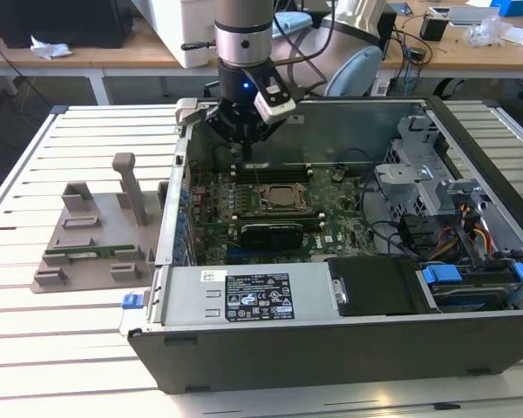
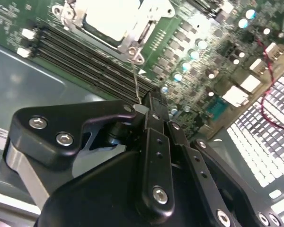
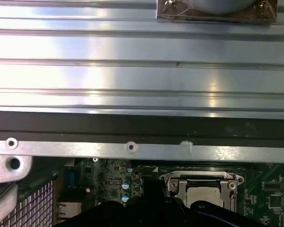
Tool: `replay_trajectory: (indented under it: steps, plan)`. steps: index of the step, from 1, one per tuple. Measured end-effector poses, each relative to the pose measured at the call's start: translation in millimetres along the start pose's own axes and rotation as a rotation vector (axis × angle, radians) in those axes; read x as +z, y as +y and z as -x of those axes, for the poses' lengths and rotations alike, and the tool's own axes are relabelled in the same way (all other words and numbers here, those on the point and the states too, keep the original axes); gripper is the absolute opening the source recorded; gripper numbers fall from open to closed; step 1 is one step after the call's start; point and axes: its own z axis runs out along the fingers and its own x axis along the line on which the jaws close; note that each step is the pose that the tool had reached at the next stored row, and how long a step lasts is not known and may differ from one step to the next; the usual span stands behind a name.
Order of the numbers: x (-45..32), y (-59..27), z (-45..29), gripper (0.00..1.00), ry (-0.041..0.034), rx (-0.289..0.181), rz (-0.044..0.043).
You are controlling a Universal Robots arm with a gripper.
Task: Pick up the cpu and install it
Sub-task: 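Install the first cpu locking lever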
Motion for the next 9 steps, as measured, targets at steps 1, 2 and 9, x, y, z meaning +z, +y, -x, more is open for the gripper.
replay_trajectory:
  steps: [1,2,9]
  plan:
    - [0.2,0.2,3.2,0.11,0.0002,0.000,0.0000]
    - [0.4,0.3,5.8,0.11,0.0003,0.000,-0.0001]
    - [1.4,0.1,25.7,0.11,0.0022,0.000,0.0000]
